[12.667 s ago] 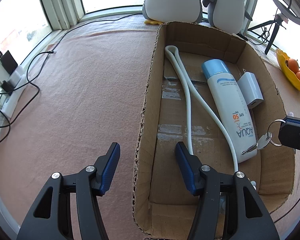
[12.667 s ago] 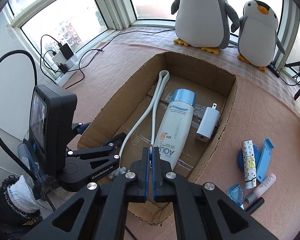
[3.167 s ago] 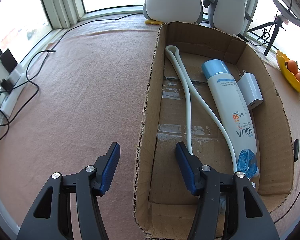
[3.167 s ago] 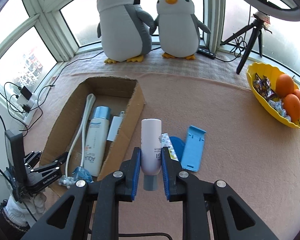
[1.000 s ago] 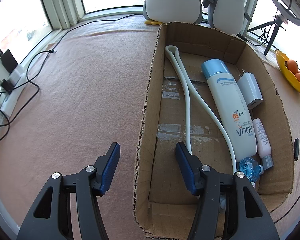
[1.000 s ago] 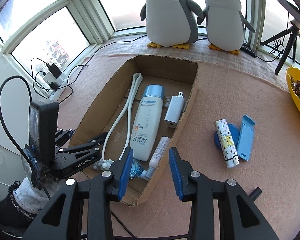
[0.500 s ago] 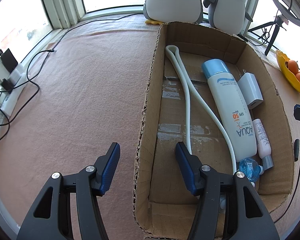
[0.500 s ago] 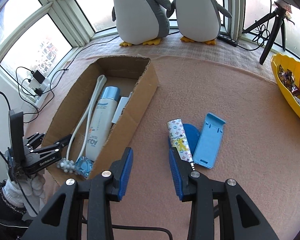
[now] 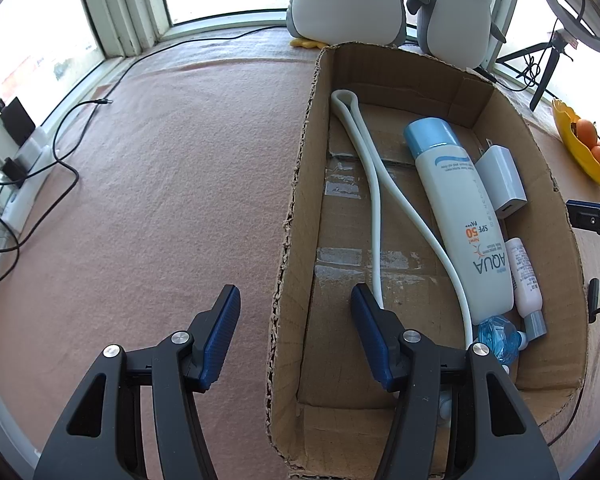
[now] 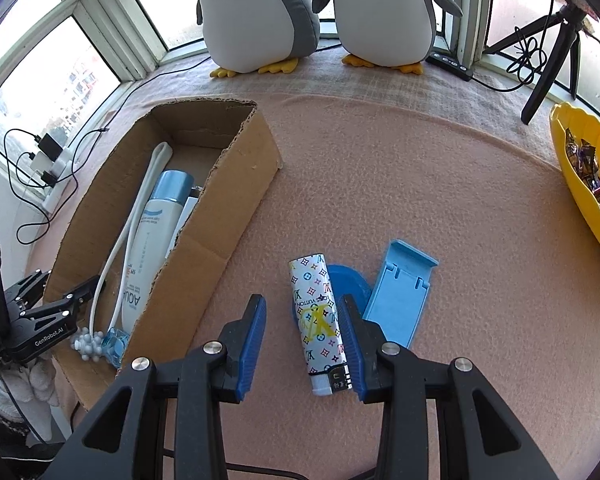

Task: Organize rigid objects
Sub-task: 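Move the right tool to the patterned lighter and close on it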

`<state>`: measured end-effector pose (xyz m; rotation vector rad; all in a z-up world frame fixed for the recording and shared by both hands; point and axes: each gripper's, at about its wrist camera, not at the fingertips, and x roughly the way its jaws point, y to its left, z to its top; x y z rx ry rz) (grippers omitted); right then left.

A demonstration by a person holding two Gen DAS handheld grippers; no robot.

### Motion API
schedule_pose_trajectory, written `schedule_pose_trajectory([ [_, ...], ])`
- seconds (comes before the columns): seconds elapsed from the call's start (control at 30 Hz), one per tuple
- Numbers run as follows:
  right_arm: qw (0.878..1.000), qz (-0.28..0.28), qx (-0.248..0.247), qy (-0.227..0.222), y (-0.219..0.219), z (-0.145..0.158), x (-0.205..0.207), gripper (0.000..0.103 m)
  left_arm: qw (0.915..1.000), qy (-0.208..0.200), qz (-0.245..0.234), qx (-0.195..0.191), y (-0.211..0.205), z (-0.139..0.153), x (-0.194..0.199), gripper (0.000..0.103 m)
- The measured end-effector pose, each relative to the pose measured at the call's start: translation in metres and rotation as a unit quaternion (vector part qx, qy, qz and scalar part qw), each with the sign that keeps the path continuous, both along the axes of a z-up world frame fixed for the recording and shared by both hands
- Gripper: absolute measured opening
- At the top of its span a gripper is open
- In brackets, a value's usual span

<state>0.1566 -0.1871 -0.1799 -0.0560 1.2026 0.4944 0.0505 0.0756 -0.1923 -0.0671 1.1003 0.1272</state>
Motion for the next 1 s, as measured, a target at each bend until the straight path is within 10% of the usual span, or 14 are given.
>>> schedule_pose_trajectory([
  [1.0, 0.998, 0.049, -0.021, 0.023, 0.032, -0.016, -0.012, 0.034, 1.0000, -0.001, 0.001, -0.004, 0.000, -0.001, 0.001, 0.058],
])
